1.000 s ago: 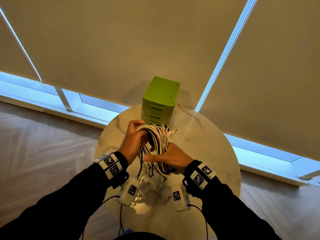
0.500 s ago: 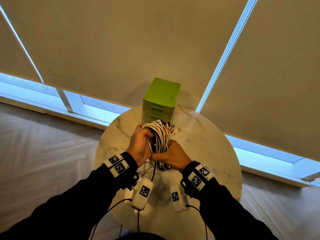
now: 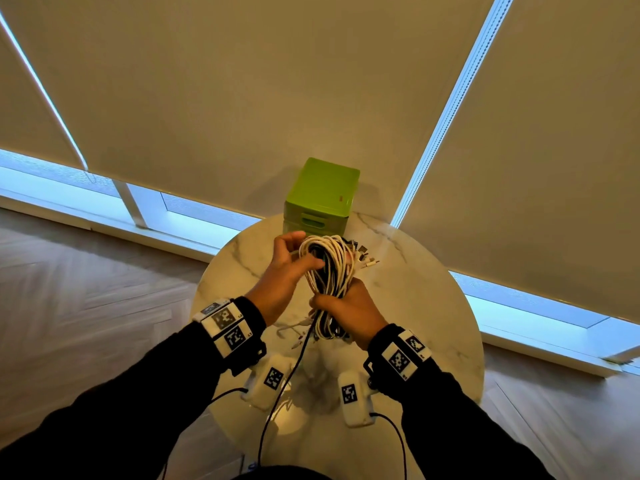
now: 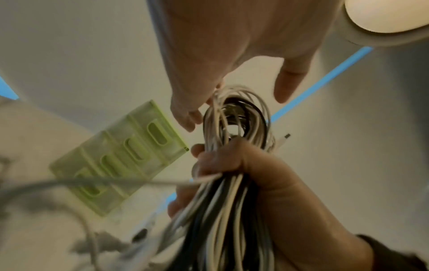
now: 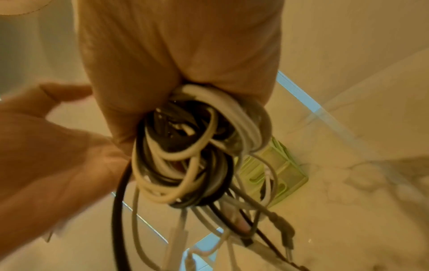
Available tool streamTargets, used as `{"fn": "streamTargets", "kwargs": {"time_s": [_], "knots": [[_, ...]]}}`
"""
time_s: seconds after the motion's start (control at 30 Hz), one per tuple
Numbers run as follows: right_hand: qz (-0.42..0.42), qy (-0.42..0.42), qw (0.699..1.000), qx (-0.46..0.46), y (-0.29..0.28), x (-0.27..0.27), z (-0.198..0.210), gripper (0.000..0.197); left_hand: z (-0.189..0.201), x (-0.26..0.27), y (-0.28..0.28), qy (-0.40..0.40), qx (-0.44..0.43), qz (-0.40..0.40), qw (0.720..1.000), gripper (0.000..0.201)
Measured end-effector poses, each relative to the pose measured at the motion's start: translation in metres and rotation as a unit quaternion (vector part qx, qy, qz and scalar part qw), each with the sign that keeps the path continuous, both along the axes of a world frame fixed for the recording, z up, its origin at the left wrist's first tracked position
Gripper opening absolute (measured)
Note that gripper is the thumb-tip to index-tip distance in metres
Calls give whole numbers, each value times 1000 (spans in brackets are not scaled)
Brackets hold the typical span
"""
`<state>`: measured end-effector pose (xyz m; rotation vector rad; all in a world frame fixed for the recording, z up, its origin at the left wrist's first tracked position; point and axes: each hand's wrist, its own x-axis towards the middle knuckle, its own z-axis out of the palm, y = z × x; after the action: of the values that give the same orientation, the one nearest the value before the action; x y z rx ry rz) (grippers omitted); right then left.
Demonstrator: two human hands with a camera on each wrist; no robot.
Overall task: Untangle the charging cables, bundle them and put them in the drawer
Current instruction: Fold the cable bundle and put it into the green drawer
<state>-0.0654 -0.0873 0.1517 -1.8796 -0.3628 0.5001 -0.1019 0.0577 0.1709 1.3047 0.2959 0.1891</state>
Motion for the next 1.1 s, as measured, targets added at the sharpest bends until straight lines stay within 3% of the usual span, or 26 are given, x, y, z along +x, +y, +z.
{"fn": "streamTargets", "kwargs": {"time_s": [0.1, 0.17, 0.3, 0.4, 0.5, 0.57, 0.63, 0.77, 0.87, 0.93, 1.0, 1.1], "knots": [[73, -22, 996, -52, -1, -2, -1, 27, 5, 1, -1, 6, 114, -36, 993, 102], [90, -14, 995, -43, -1, -5, -2, 25, 10, 2, 1, 20, 124, -36, 991, 104], [114, 24, 993, 27, -3, -7, 5, 32, 16, 2, -4, -8, 71, -57, 996, 86], [98, 49, 991, 79, -7, -4, 12, 27, 18, 5, -2, -22, 58, -90, 994, 113], [36, 92, 981, 164, -14, 3, 18, 19, 9, -3, 7, 15, 54, -201, 978, 126], [-12, 135, 966, 221, -18, 9, 22, 16, -1, -14, 3, 46, 107, -323, 939, 117], [-18, 168, 952, 257, -20, 11, 25, 13, -15, -20, -3, 44, 198, -392, 897, 88], [-12, 187, 950, 252, -23, 10, 29, 10, -29, -14, -2, 2, 368, -322, 872, 39], [-68, 164, 959, 219, -27, 19, 30, 19, -40, -8, 8, -60, 524, -229, 818, 34], [-123, 139, 958, 221, -30, 27, 31, 22, -45, -11, 16, -64, 529, -164, 830, 53], [-189, 116, 947, 232, -34, 35, 29, 12, -47, -19, 22, -43, 478, -124, 868, 61], [-260, 88, 928, 253, -38, 41, 28, 15, -40, -36, 15, -6, 357, -121, 926, 38]]}}
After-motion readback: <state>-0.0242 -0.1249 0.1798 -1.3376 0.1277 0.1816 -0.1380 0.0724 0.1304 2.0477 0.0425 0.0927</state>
